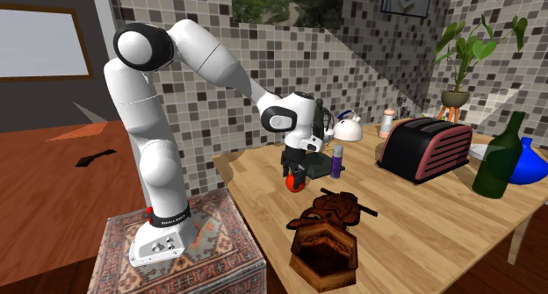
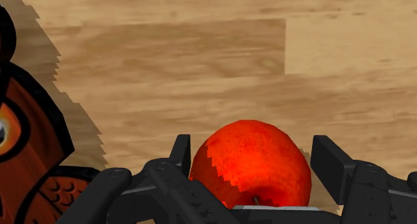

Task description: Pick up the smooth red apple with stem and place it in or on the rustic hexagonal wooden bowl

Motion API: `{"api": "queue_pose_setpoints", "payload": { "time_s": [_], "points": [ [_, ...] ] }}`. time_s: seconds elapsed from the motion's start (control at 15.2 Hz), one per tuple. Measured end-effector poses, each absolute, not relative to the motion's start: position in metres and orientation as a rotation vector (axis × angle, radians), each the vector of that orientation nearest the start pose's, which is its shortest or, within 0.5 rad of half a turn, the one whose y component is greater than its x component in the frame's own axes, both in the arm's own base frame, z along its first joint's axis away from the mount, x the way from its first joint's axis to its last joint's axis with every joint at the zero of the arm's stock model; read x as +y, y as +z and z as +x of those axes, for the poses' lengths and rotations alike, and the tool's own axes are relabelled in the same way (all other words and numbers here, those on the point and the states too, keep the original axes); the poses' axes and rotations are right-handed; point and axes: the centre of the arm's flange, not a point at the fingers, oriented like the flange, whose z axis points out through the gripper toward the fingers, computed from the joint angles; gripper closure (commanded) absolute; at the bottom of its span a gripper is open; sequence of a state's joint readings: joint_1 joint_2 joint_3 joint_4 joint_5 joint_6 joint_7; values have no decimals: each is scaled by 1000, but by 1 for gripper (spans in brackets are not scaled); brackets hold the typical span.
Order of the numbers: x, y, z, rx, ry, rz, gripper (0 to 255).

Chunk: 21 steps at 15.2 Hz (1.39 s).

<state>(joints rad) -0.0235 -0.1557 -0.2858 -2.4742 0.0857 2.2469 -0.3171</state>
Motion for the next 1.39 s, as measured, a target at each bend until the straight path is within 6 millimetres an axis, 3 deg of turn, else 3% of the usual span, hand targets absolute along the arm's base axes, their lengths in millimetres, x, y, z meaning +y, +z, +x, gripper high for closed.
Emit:
{"api": "queue_pose_setpoints", "payload": {
  "time_s": [0.46,1.39],
  "points": [
    [-134,344,430,66,64,-3013,255],
    [-133,415,431,65,64,-3013,255]
  ]
}}
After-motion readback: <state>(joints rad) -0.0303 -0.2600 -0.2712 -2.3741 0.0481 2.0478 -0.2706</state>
